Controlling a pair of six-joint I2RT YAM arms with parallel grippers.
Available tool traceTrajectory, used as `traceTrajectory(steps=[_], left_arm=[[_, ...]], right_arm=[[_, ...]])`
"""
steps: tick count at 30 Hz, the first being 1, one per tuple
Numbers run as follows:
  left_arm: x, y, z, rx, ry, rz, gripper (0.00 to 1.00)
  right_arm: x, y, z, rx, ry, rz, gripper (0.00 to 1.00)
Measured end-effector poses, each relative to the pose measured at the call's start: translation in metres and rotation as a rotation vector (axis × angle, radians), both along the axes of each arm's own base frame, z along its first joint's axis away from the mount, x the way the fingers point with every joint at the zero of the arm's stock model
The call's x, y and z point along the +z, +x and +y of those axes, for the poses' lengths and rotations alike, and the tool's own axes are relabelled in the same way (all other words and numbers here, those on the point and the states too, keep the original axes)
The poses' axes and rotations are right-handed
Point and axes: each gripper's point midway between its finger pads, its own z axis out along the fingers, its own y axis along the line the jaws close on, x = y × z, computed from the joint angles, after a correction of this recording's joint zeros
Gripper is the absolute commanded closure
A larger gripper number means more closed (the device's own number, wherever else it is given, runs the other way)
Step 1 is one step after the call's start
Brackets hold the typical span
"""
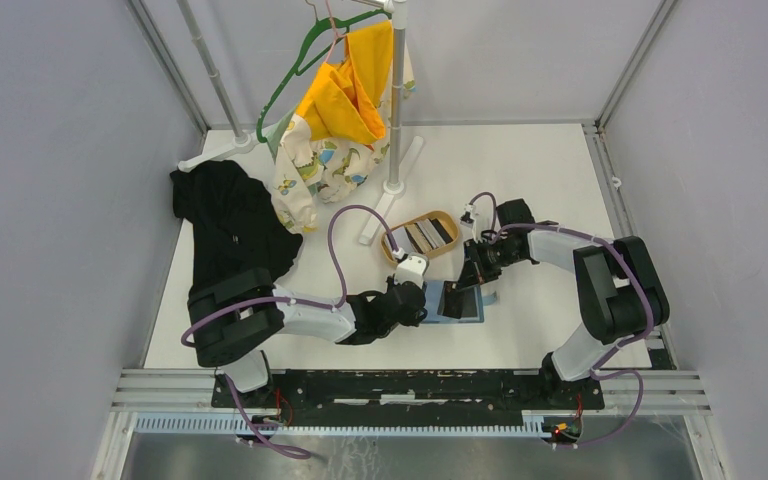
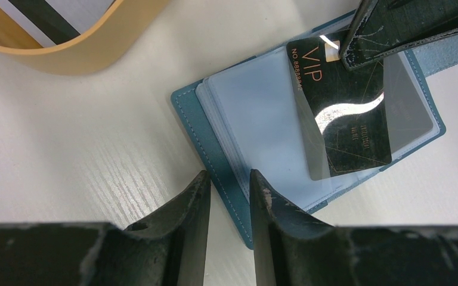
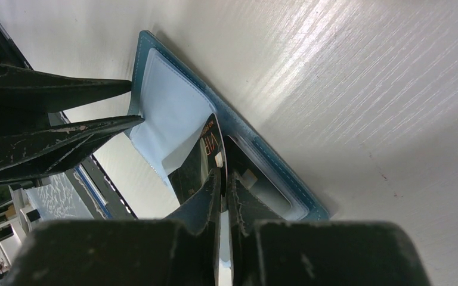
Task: Put the credit cards into the card holder
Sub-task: Insert the credit card into the card holder.
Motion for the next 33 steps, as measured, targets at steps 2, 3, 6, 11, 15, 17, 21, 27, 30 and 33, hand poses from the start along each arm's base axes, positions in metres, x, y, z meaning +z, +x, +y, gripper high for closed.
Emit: traceTrajectory(steps=[2,3,6,11,15,17,21,27,30,33], left_arm=[[-0.0001,0.0,0.0001,0.0,0.001,0.0,0.63],[-0.0001,0.0,0.0,-0.001,0.001,-0.001,0.63],[0.0,0.0001,0.0,-0.001,0.001,-0.001,0.63],[-0.0004,0.0015,-0.0009,0.0,-0.004,-0.001,0.64],[-0.0006,0.0022,-0.0022,-0.001,-0.01,-0.001,0.64],[-0.0004,0.0024,-0.0025,-0.001,-0.012,0.0,0.64],[-0.0008,0.0028,-0.0025,-0.002,-0.014,0.003,0.64],[-0.0004,0.003,-0.0033,-0.004,-0.016,0.004,0.64],[-0.0001,0.0031,-0.0037,-0.004,-0.017,0.004,0.64],[-0.0001,0.0033,-0.0037,-0.004,-0.017,0.004,0.64]], right_arm=[[0.0001,-0.0001,0.0002,0.001,0.001,0.0,0.92],[0.0001,-0.0001,0.0001,0.003,0.001,-0.002,0.92],[0.0003,0.0004,-0.0008,0.006,0.003,-0.006,0.92],[0.0004,-0.0006,-0.0031,0.012,0.003,-0.008,0.93],[0.0007,-0.0018,-0.0045,0.02,0.0,-0.006,0.93],[0.0008,-0.0018,-0.0045,0.02,0.0,-0.006,0.93],[0.0007,-0.0021,-0.0045,0.02,0.0,-0.004,0.96],[0.0008,-0.0048,-0.0051,0.004,0.002,0.006,0.99],[0.0012,-0.0072,-0.0054,-0.009,0.003,0.016,1.0],[0.0013,-0.0073,-0.0061,-0.027,0.002,0.026,1.0]])
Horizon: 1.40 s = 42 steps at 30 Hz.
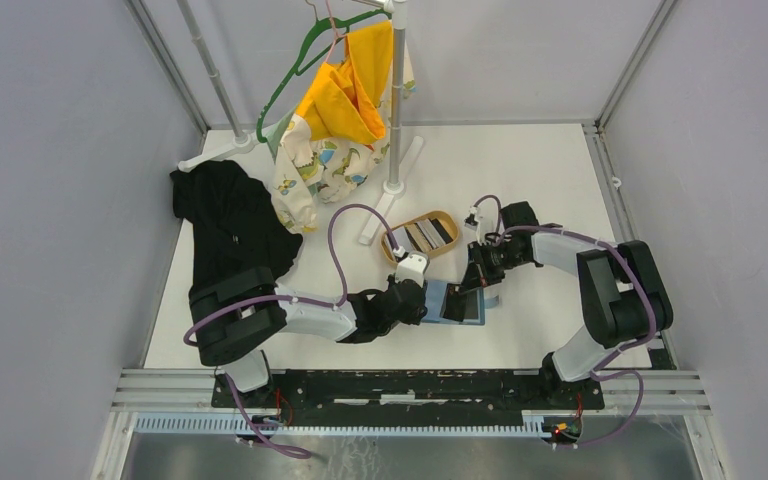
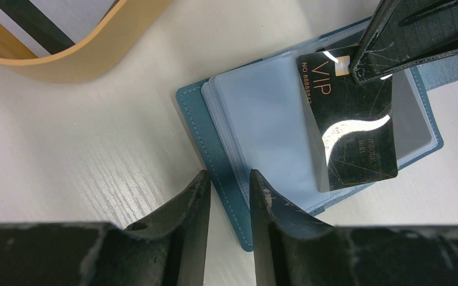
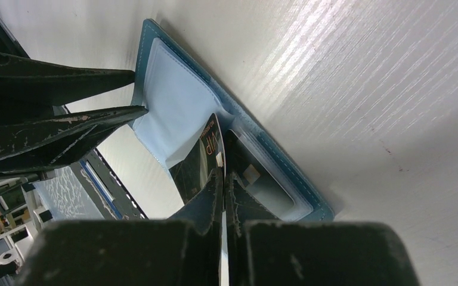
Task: Put the credit cards into the card holder
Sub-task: Insert the credit card into the card holder.
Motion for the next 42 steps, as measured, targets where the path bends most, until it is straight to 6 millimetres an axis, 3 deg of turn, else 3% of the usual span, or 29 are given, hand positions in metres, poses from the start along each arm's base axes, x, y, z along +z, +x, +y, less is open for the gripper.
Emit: traceTrajectory(steps=[27,30,35,38,42], left_arm=[[0.0,-0.002,-0.002,-0.03,0.005,-0.004,0.63],[0.0,-0.001,-0.002,-0.035,0.005,-0.002,0.55],[0.002,-0.003,-0.005,-0.05,-0.004,0.003,0.44],[0.01,-0.005,-0.006,-0.059,-0.022,0.002,0.43],[0.041,-0.008,-0.012,-0.074,-0.091,-0.02,0.48]], right_arm=[[-0.006,0.001,0.011,-0.077,0.062,0.2,0.97],[-0.006,0.003,0.013,-0.069,0.073,0.21,0.91],[-0.005,0.007,0.015,-0.048,0.088,0.201,0.9],[-0.005,0.008,0.015,-0.038,0.088,0.189,0.89],[-0.005,0.008,0.015,-0.033,0.09,0.183,0.89]])
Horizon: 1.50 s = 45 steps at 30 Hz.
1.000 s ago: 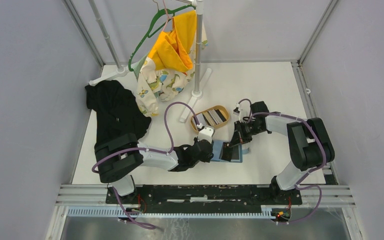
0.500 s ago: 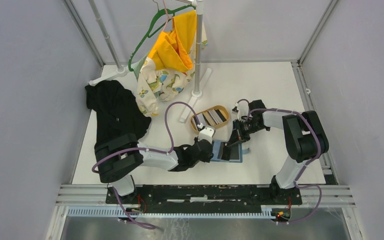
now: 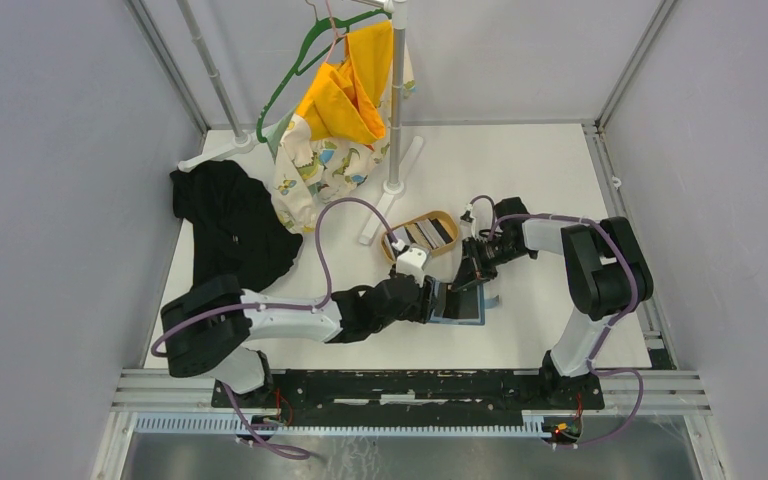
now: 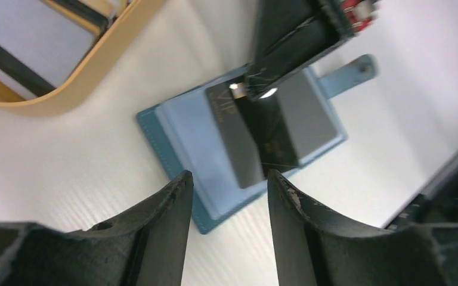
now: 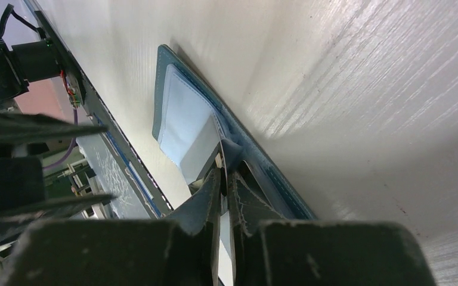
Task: Put the credit cards into the card holder
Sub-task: Insert the credit card into the card holder.
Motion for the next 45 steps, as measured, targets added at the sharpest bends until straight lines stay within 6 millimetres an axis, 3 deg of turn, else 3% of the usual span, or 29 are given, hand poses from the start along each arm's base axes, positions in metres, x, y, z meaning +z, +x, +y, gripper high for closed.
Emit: traceTrajectory(steps=[4,8,11,15,22,27,33,45], left_arm=[[0.027,-0.015,-0.018,-0.041,-0.091,0.008,0.6],[0.038,-0.032,-0.054,-0.092,-0.137,0.04,0.69],[0.034,-0.036,-0.082,-0.099,-0.121,0.059,0.74],[0.014,-0.032,-0.101,-0.074,-0.046,0.074,0.75],[-0.018,-0.018,-0.104,-0.009,0.09,0.069,0.73],[-0.03,-0.012,-0.102,0.018,0.144,0.062,0.68],[-0.03,-0.003,-0.099,0.057,0.16,0.047,0.61],[-0.032,0.009,-0.087,0.11,0.19,0.032,0.57]], right_arm=[[0.0,0.0,0.0,0.004,0.002,-0.002,0.89],[0.0,0.0,0.0,0.004,0.003,-0.002,0.89],[0.0,0.0,0.0,0.004,0.003,-0.003,0.88],[0.0,0.0,0.0,0.005,0.003,-0.004,0.88],[0.0,0.0,0.0,0.012,0.006,-0.011,0.88],[0.0,0.001,0.0,0.017,0.009,-0.015,0.87],[0.001,0.001,0.001,0.021,0.017,-0.015,0.82],[0.004,0.008,0.002,0.046,0.03,-0.056,0.71]])
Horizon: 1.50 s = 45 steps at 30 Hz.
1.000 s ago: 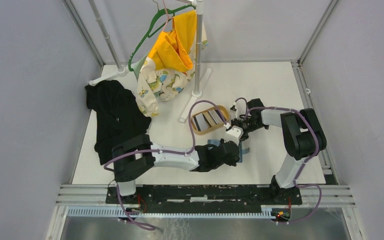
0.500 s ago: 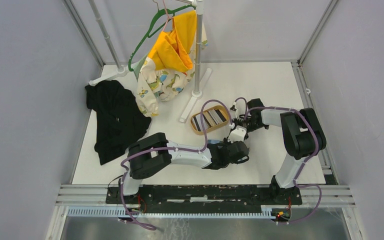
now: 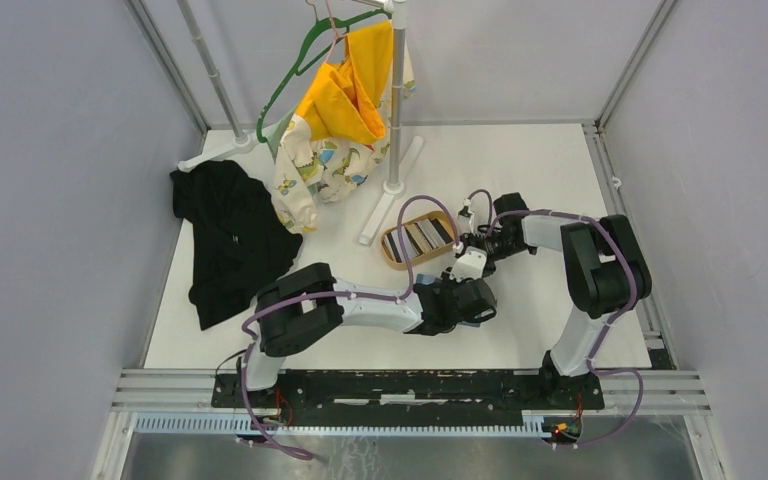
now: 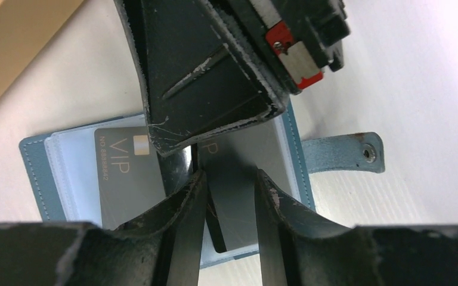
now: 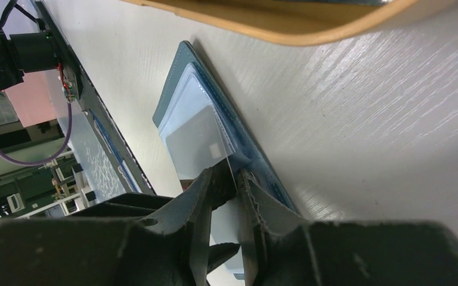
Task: Put the credit cards into the card holder
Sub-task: Insert the credit card into the card holder.
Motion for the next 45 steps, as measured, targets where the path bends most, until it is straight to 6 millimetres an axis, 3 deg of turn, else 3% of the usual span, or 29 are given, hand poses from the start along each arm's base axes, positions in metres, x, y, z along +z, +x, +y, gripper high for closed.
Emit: traceTrajectory(steps=[12,18,25,34,37,39,40,42,43,45], left_arm=[[-0.002,0.009,0.009,0.031,0.021,-0.007,0.56],[-0.001,0.007,0.017,0.03,0.029,-0.005,0.52],[0.012,0.003,0.029,0.027,0.018,-0.005,0.45],[0.067,-0.014,0.043,-0.019,-0.143,-0.022,0.43],[0.077,-0.021,0.059,-0.029,-0.181,-0.03,0.42],[0.082,-0.026,0.074,-0.035,-0.218,-0.042,0.37],[0.084,-0.028,0.081,-0.036,-0.231,-0.047,0.31],[0.089,-0.03,0.097,-0.032,-0.264,-0.06,0.11],[0.093,-0.031,0.105,-0.028,-0.287,-0.069,0.04],[0.104,-0.029,0.118,-0.015,-0.335,-0.085,0.0]], right_arm=[[0.009,0.014,-0.012,0.005,-0.016,-0.092,0.67],[0.025,0.023,-0.022,-0.002,-0.019,-0.179,0.68],[0.062,0.037,-0.034,-0.019,-0.01,-0.351,0.68],[0.13,0.048,-0.043,0.014,0.003,-0.702,0.68],[0.163,0.041,-0.041,0.067,0.024,-0.899,0.47],[0.185,0.03,-0.038,0.136,0.049,-1.067,0.35],[0.194,0.022,-0.036,0.18,0.065,-1.153,0.31],[0.207,0.004,-0.03,0.287,0.109,-1.323,0.05],[0.209,-0.006,-0.027,0.338,0.137,-1.387,0.02],[0.206,-0.023,-0.021,0.419,0.199,-1.471,0.02]])
